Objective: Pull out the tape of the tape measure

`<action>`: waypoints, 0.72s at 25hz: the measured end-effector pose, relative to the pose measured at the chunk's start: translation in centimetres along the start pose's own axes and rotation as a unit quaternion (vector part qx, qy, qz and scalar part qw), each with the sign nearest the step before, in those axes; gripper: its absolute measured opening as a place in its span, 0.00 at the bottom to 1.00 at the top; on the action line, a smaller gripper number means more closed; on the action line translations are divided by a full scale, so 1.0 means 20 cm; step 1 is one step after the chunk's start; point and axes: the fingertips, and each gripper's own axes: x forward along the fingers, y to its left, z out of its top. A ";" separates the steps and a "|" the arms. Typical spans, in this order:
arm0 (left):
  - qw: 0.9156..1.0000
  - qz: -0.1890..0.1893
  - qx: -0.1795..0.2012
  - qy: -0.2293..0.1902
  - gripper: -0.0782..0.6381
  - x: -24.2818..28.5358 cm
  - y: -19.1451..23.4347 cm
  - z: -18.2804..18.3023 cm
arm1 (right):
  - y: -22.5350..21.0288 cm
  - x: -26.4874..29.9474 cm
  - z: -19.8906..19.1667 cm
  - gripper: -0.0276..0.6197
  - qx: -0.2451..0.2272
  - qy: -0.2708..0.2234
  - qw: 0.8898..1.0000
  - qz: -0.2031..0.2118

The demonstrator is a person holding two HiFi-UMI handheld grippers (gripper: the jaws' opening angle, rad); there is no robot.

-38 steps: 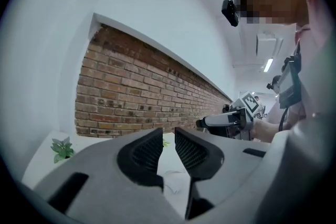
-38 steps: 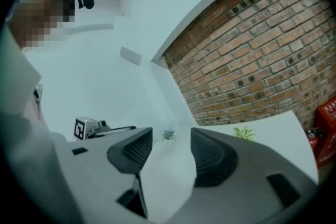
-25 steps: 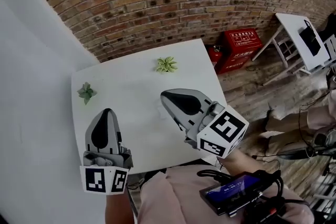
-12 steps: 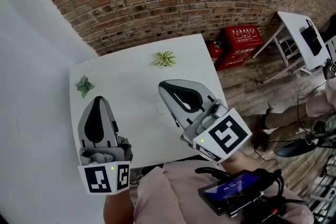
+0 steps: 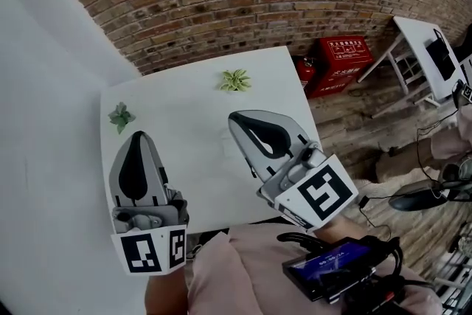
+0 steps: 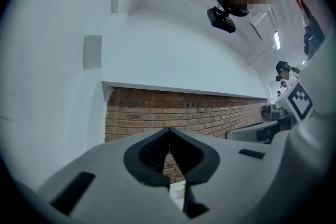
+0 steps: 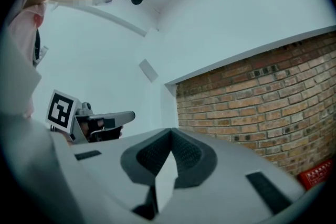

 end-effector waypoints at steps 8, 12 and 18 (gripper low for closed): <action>1.000 0.003 0.004 -0.003 0.12 0.01 0.00 0.01 | -0.02 0.00 0.01 0.05 -0.009 -0.003 1.000 -0.004; 1.000 0.002 0.003 -0.002 0.12 0.02 -0.01 0.01 | -0.03 0.00 0.01 0.05 -0.009 -0.003 1.000 -0.006; 1.000 0.000 0.003 -0.001 0.12 0.03 -0.02 0.01 | -0.04 0.00 0.01 0.05 -0.011 -0.004 1.000 -0.010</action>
